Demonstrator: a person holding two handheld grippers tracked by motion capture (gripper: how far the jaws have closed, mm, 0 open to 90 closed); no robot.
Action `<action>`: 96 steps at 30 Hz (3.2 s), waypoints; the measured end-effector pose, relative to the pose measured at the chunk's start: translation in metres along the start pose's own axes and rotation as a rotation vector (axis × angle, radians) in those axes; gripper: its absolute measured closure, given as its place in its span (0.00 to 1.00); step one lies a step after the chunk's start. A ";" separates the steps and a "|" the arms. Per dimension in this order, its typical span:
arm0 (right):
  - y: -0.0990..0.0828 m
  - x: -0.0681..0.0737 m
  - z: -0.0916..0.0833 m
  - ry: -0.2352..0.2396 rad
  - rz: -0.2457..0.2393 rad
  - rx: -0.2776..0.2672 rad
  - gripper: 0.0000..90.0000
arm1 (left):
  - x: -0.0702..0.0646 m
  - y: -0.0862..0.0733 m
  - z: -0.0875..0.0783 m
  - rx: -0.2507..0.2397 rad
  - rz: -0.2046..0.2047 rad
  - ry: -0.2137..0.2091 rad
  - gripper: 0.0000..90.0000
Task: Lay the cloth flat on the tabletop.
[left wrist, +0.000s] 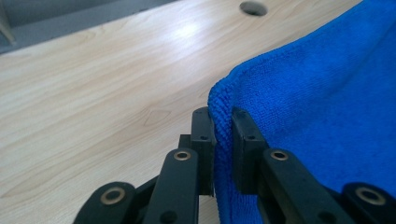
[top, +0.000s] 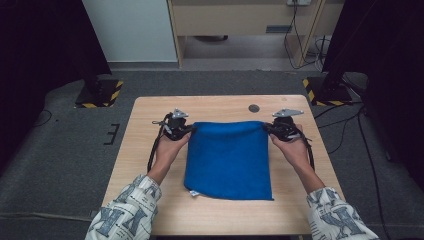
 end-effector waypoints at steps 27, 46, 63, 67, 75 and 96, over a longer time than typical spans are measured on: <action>-0.005 -0.014 0.064 -0.037 0.069 0.072 0.95 | 0.032 -0.002 0.053 0.059 -0.016 0.062 0.89; -0.014 -0.020 0.081 -0.074 0.105 0.110 0.94 | 0.037 -0.011 0.069 0.088 -0.023 0.088 0.88; -0.014 -0.028 0.083 -0.121 0.144 0.100 0.68 | 0.041 -0.007 0.073 0.018 0.004 0.125 0.71; -0.013 -0.032 0.081 -0.146 0.147 0.092 0.59 | 0.043 -0.004 0.072 -0.003 0.005 0.134 0.67; -0.010 -0.032 0.077 -0.151 0.151 0.079 0.52 | 0.045 -0.001 0.068 -0.024 -0.004 0.139 0.61; 0.005 0.024 0.067 -0.115 0.011 0.122 0.19 | 0.006 0.010 0.034 0.017 0.093 0.066 0.18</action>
Point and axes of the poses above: each handheld gripper's, and its own axes: z roughly forward along the jaws, y roughly out of its top, x roughly to its left, the point moved 7 cm from there along z, roughly forward along the jaws, and after that the axes turned 3 degrees about x, right-handed, at the moved point
